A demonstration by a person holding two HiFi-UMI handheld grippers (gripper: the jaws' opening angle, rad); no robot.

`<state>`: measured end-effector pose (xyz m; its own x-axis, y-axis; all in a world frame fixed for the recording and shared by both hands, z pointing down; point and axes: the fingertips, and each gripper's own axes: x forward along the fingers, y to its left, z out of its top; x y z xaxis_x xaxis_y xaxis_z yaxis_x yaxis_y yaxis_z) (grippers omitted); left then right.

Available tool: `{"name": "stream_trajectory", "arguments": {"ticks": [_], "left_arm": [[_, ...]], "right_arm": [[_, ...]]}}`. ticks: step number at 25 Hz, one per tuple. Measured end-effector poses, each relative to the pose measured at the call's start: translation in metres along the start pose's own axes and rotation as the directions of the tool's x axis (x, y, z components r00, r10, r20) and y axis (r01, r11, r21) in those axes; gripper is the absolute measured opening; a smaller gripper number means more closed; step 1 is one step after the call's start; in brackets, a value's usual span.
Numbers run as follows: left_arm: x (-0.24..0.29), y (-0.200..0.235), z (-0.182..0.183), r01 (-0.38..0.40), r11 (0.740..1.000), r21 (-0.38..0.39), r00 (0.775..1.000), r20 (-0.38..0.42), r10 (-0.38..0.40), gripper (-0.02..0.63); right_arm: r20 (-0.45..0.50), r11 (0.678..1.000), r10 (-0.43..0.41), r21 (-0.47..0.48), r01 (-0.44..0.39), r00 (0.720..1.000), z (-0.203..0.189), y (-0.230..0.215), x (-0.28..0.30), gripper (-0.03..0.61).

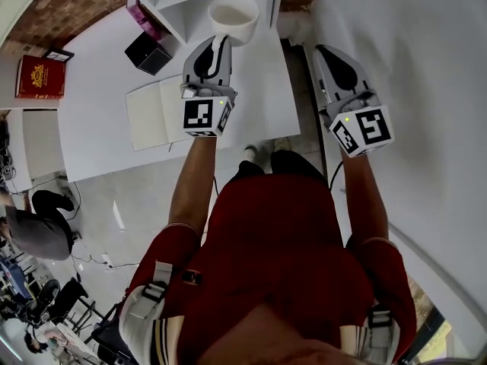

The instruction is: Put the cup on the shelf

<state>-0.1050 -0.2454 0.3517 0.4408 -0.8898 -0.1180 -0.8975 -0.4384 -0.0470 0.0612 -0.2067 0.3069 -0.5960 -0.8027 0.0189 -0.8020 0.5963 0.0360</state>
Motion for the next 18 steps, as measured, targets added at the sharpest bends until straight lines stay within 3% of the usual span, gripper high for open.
{"name": "stream_trajectory", "arguments": {"ticks": [18], "left_arm": [[0.075,0.022,-0.087,-0.041,0.999,0.026,0.990,-0.131,0.044,0.046]], "right_arm": [[-0.051,0.997,0.058,0.051,-0.055,0.997,-0.042,-0.040,0.054,-0.003]]}}
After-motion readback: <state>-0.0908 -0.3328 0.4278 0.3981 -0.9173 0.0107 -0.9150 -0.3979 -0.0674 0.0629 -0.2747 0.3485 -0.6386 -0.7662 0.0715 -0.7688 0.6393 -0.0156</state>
